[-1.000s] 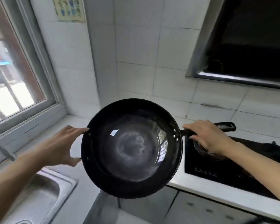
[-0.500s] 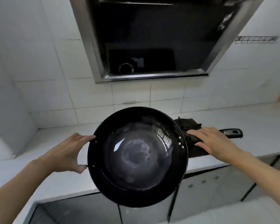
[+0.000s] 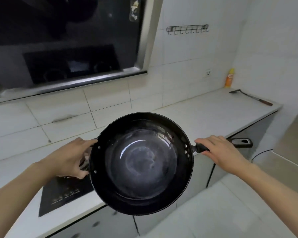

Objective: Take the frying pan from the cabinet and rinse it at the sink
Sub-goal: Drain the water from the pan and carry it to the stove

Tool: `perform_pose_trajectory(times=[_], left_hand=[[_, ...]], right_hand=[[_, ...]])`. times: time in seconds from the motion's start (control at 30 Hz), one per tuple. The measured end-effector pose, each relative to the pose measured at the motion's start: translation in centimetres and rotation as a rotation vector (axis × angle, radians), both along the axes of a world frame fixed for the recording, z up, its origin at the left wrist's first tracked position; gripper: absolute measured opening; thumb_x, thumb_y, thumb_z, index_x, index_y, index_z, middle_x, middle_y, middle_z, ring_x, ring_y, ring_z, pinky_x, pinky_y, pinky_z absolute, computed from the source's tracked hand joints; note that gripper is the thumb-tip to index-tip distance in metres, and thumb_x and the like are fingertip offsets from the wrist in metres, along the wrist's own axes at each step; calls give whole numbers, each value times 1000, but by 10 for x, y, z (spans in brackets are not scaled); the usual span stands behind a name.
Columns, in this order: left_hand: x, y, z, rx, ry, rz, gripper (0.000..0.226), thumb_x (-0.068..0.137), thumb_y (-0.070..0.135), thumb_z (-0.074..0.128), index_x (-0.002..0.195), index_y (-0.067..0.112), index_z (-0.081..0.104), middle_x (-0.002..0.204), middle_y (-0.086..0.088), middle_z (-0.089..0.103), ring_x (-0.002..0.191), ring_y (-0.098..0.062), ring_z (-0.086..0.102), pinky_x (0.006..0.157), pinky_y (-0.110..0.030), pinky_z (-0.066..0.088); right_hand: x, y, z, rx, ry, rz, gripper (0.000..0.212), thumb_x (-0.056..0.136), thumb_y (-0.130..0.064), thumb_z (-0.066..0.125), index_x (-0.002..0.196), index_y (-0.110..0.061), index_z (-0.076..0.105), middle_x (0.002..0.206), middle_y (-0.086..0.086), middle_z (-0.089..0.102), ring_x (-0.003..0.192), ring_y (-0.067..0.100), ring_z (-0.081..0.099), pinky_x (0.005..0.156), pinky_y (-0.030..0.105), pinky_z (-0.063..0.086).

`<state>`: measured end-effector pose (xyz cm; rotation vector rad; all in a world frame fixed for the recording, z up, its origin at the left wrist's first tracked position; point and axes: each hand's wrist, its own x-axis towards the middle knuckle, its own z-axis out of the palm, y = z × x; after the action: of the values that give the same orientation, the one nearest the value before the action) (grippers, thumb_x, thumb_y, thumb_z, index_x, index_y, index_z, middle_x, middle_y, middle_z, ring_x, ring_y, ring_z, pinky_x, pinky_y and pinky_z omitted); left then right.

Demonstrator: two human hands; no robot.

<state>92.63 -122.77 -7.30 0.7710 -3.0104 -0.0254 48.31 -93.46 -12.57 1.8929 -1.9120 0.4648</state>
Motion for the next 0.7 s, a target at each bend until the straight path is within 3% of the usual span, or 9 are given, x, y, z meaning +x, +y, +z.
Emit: perform_pose_trajectory(times=[0.1, 0.23, 0.33, 0.43, 0.57, 0.7], left_hand=[[-64, -16, 0, 46, 19, -61, 107, 53, 50, 75, 148, 28, 30, 94, 20, 49, 97, -7, 48, 88, -29, 47], [-147, -42, -13, 39, 32, -154, 102, 51, 51, 74, 144, 34, 33, 100, 17, 53, 99, -8, 46, 86, -27, 46], [-211, -64, -31, 69, 60, -227, 89, 52, 45, 76, 133, 36, 41, 89, 16, 60, 90, -11, 54, 78, -24, 48], [-268, -91, -46, 73, 76, -259, 85, 51, 52, 73, 127, 50, 33, 91, 24, 54, 92, -4, 48, 78, -26, 48], [-345, -136, -75, 78, 124, -268, 101, 52, 52, 69, 144, 30, 34, 106, 13, 57, 101, -13, 47, 87, -32, 47], [-401, -169, -84, 55, 130, -263, 104, 53, 53, 78, 144, 23, 37, 86, 18, 41, 101, -15, 46, 92, -33, 45]], right_hand=[[-37, 17, -4, 4, -2, -81, 62, 67, -16, 86, 116, -24, 51, 91, -2, 66, 83, 19, 55, 70, 35, 46], [-87, 26, -12, 41, 0, -161, 55, 73, -18, 82, 117, -25, 51, 97, -3, 67, 85, 23, 59, 73, 29, 30], [-133, 17, -19, 65, 10, -216, 49, 77, -20, 78, 119, -25, 54, 100, -5, 64, 87, 22, 57, 71, 29, 31], [-172, 5, -18, 109, -1, -271, 47, 80, -22, 75, 120, -27, 53, 99, -6, 63, 84, 21, 56, 70, 29, 33], [-233, -24, -9, 138, 22, -304, 46, 79, -18, 77, 117, -26, 52, 95, -3, 65, 79, 25, 59, 67, 40, 49], [-285, -52, -6, 98, 35, -334, 52, 70, -12, 82, 114, -21, 55, 89, 1, 65, 76, 28, 60, 61, 43, 50]])
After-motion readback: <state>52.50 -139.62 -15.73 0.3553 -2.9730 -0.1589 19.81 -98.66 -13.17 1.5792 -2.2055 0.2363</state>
